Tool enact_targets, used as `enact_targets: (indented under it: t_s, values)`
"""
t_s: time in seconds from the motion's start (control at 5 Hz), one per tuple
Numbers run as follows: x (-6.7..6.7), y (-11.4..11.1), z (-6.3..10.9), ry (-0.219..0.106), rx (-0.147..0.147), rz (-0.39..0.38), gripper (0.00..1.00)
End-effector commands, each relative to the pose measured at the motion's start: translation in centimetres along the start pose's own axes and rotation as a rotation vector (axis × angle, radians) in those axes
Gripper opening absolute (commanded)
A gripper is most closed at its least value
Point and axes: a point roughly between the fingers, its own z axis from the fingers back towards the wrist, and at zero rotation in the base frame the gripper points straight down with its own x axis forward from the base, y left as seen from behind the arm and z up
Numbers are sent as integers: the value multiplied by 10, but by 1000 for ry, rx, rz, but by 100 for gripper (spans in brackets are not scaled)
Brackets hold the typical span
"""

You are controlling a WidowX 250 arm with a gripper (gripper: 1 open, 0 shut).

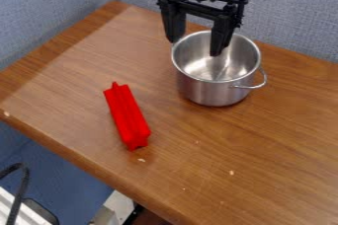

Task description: Put the red object in the metal pot

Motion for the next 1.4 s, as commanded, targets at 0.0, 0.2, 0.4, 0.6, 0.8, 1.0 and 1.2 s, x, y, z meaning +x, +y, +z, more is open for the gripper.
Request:
enact_targets:
  t_s: [0.0,0.2,0.4,0.6,0.8,1.0,1.2]
  values:
    - [-3,3,-5,21,-3,12,100]
    - [-15,7,-5,17,-14,71,100]
    - [-27,13,2,-21,5,161,100]
    - [-39,24,12,-62,6,248,100]
    - [-58,29,24,-99,3,329,100]
    - [-74,36,29,-130,-15,485,100]
    - [-89,39,20,-137,-8,657,100]
